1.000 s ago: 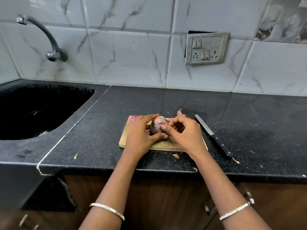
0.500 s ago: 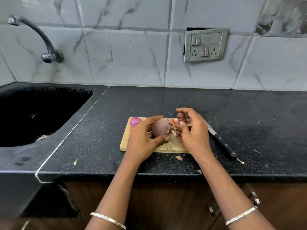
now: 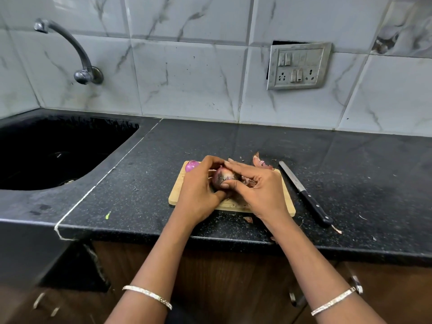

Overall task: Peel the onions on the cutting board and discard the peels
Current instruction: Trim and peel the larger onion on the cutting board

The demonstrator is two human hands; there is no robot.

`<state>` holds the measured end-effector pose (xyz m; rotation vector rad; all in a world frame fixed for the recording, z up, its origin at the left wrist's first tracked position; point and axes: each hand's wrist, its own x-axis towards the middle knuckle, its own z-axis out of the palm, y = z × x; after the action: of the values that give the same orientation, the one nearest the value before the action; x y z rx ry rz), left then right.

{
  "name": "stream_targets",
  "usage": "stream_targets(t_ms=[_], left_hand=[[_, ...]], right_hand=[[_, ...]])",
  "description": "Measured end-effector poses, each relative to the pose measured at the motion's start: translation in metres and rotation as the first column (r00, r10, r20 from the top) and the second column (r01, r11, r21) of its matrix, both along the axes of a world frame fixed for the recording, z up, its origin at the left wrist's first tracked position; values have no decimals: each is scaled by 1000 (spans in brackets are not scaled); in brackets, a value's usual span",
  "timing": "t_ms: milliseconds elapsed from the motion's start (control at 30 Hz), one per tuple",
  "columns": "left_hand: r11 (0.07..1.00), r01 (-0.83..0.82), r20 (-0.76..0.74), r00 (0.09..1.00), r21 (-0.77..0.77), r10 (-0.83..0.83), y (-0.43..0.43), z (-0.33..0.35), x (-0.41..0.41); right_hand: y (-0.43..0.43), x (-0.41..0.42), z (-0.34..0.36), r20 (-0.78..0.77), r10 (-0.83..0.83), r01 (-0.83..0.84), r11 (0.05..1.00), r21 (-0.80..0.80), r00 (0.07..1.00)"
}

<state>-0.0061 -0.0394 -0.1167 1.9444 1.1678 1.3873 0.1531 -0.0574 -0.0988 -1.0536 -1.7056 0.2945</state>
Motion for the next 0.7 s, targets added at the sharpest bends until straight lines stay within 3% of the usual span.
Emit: stream_targets(t_ms=[233,467,700], left_hand=[[998,28,50,998,-47,-26,-4,2,0],[997,26,91,996,-72,-19,-8,6,2],[999,-17,24,1000,-30,18,-5,6,1]], right_hand=[[1,6,-3,-180,39,-54,995,-79,983],[2,6,-3,-211,30,-50,995,-90,977],[-6,4,7,-333,46,-77,994,-80,942]])
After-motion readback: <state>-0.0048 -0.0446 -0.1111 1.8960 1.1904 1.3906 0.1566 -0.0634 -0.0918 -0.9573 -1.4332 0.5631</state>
